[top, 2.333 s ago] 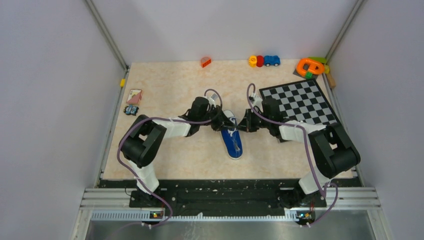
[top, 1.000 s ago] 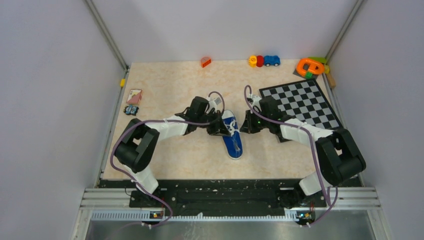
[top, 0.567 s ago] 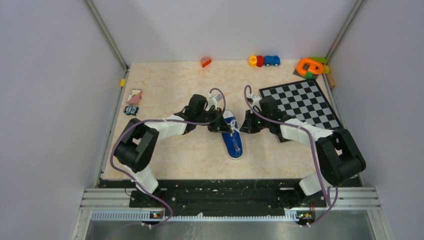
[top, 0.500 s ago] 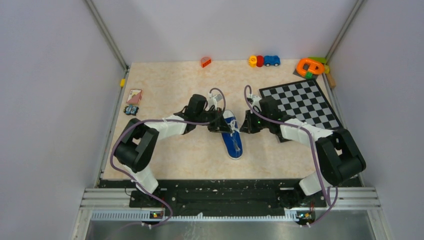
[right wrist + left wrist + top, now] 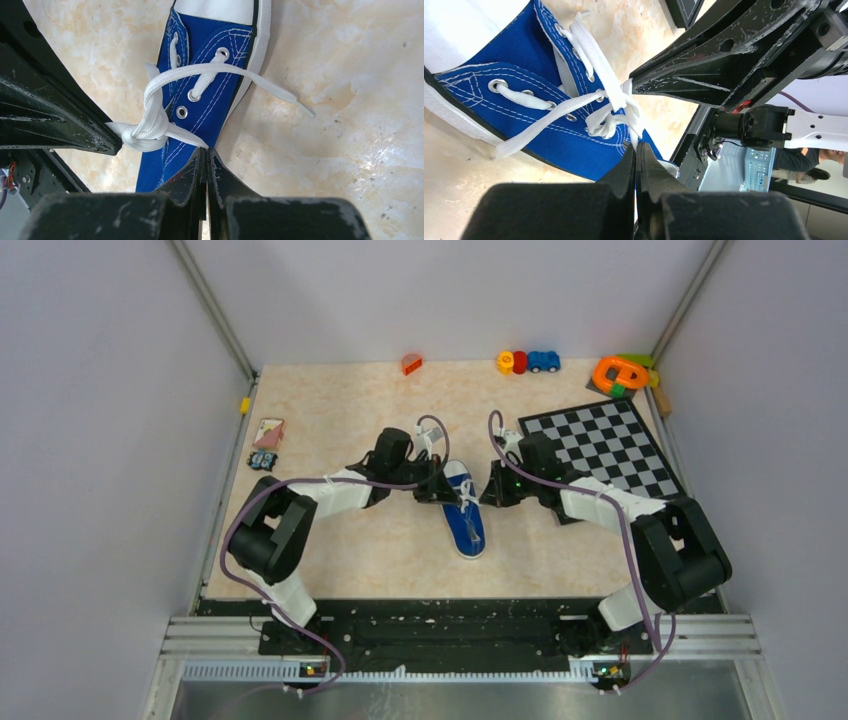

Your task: Tie the shoes

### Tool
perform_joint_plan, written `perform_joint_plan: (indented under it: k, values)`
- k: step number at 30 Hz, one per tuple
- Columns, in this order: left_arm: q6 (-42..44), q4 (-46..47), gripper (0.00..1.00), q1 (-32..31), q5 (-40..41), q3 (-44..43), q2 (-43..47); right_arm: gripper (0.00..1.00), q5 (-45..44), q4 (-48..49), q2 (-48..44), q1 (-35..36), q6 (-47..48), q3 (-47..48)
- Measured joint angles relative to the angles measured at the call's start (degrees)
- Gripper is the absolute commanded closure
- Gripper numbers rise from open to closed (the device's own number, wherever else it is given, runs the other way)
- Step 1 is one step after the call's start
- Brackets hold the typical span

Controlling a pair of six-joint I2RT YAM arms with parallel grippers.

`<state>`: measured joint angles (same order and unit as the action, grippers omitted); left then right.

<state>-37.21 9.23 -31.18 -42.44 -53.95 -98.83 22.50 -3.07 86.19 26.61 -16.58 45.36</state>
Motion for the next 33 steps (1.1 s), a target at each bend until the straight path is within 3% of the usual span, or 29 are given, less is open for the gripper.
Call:
perform_joint_plan:
  k: [21,33]
  values:
    - [8.5,-11.3,1.0,0.1,9.9,1.2,-0.4,1.0,-8.4,-5.9,0.0,0.0,0.1,0.6]
    - [9.3,-12.0,1.0,0.1,11.8,1.2,-2.0,1.0,-11.7,-7.6,0.0,0.0,-0.1,0.7]
